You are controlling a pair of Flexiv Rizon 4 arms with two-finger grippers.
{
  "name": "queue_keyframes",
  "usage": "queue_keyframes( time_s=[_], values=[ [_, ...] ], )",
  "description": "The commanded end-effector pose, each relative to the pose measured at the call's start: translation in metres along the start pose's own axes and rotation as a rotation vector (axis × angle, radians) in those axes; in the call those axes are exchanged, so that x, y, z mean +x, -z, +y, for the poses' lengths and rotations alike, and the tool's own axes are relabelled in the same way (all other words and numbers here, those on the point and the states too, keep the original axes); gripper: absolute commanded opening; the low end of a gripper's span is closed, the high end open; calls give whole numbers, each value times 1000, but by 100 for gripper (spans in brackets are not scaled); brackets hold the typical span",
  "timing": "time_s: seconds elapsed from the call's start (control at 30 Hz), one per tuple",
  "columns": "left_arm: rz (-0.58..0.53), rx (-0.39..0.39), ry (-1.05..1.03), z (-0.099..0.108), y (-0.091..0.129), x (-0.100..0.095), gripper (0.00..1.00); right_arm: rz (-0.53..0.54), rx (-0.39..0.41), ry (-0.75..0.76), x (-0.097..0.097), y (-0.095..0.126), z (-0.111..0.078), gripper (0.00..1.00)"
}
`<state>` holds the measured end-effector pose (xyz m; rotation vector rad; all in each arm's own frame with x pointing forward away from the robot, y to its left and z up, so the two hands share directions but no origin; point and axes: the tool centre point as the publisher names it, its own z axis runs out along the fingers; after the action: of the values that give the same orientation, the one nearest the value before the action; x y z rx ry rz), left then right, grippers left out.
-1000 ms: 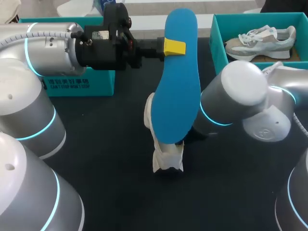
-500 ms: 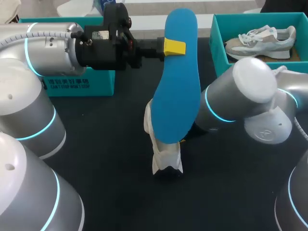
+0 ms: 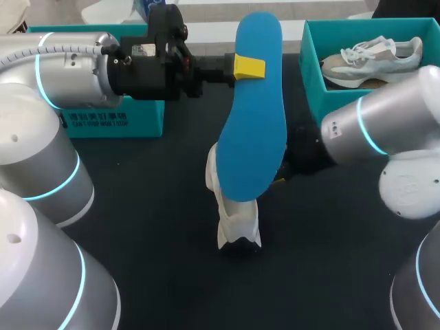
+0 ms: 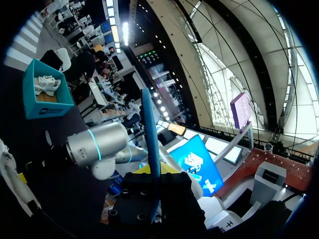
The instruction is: Take the shoe out of the shoebox, open the shoe tongue, remove and reinsert the insole, then place the shoe into the shoebox
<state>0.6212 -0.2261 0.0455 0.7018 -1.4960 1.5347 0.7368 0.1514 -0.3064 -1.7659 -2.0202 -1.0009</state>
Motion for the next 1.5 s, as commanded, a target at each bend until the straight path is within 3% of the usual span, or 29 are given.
queue_keyframes(
  time_s=[0.03,0.43,0.53,0.6,0.73,0.93,1.2,1.5],
  values=[
    [-1,-1,1,0,-1,-1,0,354,-24,-7,-10,12,-7,100],
    [-1,-1,1,0,-1,-1,0,354,-24,-7,-10,12,-7,100],
    [-1,-1,1,0,-1,-1,0,497,-8,-63,-3,18,-4,100],
    [-1,-1,1,0,-1,-1,0,514,63,-78,0,24,-5,100],
    [-1,-1,1,0,-1,-1,0,679,69,-161,3,40,-3,100],
    [-1,-1,1,0,-1,-1,0,770,39,-204,16,66,6,100],
    [-1,-1,1,0,-1,-1,0,850,79,-206,37,97,16,100],
    [-1,-1,1,0,-1,-1,0,887,104,-211,51,112,23,100]
  ],
)
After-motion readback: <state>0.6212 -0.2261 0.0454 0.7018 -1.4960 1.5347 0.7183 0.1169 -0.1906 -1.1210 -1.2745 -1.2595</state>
